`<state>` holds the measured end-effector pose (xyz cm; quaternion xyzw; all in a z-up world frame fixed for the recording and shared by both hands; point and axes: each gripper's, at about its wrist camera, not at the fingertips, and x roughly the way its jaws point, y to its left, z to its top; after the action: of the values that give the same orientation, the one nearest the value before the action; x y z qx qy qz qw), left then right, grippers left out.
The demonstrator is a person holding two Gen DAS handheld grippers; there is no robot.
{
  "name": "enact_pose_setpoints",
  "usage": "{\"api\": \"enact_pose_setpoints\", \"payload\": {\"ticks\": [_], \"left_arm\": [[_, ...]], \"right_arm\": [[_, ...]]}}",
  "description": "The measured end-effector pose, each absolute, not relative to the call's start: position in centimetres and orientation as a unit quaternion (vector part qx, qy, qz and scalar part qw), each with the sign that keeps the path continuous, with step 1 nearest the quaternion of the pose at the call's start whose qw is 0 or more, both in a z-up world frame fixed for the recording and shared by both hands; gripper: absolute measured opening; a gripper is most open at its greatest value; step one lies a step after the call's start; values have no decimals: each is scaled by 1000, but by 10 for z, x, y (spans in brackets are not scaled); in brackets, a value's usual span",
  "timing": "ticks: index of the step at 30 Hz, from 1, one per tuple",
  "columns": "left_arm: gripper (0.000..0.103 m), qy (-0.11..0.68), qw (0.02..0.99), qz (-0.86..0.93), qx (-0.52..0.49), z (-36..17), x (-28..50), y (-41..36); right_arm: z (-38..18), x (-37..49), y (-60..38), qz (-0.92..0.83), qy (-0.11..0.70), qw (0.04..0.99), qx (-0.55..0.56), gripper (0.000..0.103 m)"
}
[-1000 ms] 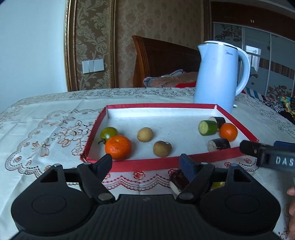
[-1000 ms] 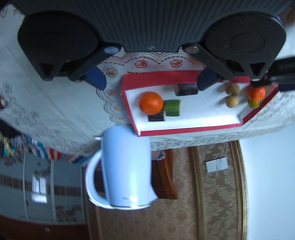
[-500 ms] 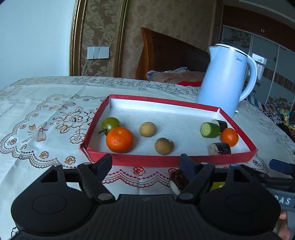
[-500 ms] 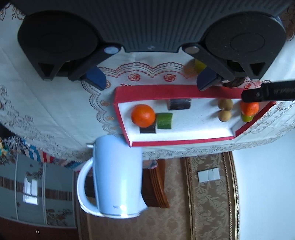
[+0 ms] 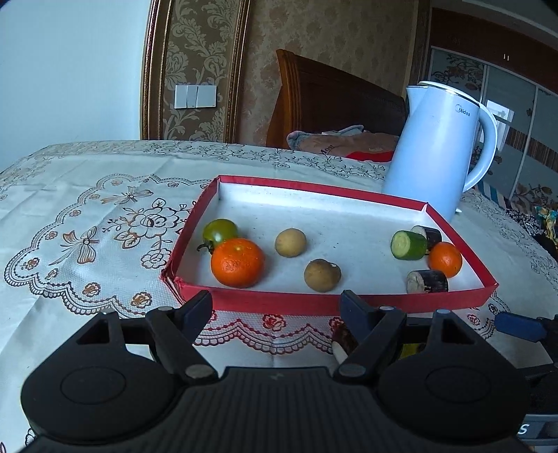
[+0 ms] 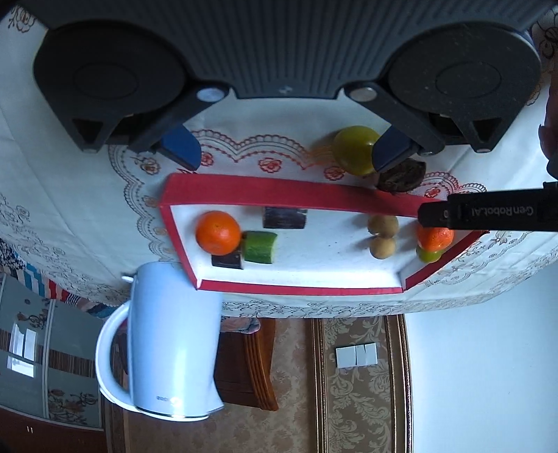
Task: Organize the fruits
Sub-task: 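Move the right gripper to the yellow-green round fruit while the left gripper approaches the dark round fruit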
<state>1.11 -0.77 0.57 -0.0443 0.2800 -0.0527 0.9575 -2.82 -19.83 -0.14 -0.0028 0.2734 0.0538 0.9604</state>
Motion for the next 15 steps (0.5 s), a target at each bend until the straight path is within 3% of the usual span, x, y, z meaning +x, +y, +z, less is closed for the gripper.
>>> {"api": "enact_pose_setpoints", "payload": {"ticks": [15], "left_arm": [[80, 281, 958, -49, -39, 5, 11, -9]], "right_arm": [[3, -39, -203, -49, 256, 965, -25, 103]]}}
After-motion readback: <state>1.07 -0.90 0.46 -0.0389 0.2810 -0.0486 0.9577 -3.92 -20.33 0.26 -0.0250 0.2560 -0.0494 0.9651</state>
